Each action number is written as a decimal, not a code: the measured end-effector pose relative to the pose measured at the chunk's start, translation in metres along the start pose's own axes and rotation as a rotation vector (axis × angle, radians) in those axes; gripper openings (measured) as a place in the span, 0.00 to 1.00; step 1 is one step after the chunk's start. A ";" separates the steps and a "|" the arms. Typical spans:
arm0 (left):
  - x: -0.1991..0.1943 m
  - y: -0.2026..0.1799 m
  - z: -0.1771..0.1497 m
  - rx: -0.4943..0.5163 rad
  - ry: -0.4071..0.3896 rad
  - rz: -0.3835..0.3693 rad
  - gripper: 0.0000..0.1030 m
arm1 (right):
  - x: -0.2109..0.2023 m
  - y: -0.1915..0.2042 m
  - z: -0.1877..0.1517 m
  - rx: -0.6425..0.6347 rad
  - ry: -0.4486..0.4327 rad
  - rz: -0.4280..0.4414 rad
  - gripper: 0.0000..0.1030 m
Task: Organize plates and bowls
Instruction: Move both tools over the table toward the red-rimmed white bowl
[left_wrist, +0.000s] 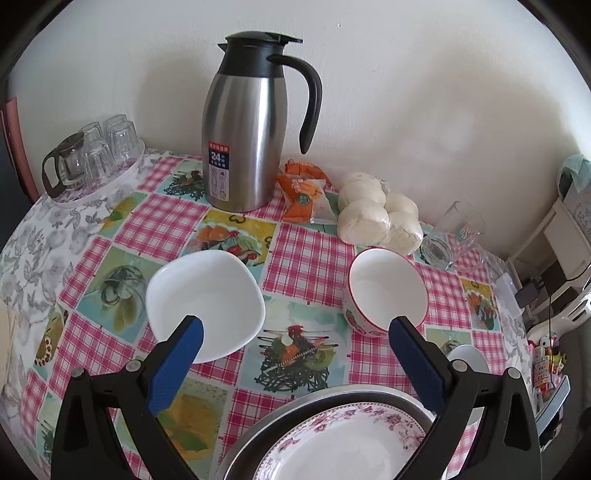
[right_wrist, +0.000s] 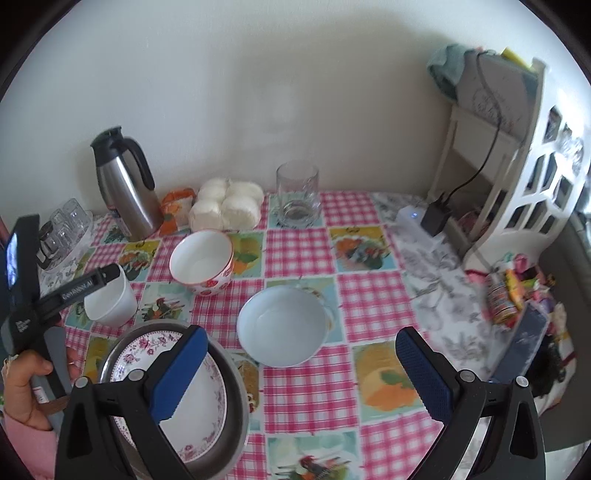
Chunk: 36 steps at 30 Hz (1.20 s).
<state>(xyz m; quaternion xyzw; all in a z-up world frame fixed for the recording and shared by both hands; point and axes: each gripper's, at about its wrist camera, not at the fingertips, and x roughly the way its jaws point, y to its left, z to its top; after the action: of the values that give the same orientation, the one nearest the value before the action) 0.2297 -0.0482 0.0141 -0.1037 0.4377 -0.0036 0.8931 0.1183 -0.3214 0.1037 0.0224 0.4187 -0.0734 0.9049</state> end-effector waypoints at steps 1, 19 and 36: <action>-0.002 0.000 0.000 -0.005 -0.003 -0.006 0.98 | -0.007 -0.003 0.003 -0.001 -0.012 -0.010 1.00; -0.027 -0.031 -0.002 0.049 -0.027 -0.045 0.98 | -0.103 0.005 0.080 -0.012 -0.174 -0.038 1.00; 0.003 -0.009 0.019 0.014 -0.068 -0.065 0.98 | 0.035 0.070 0.097 -0.053 -0.044 0.010 1.00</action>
<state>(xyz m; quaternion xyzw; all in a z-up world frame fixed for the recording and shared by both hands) 0.2470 -0.0537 0.0251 -0.1117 0.4033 -0.0324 0.9076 0.2246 -0.2664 0.1385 -0.0010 0.4004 -0.0583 0.9145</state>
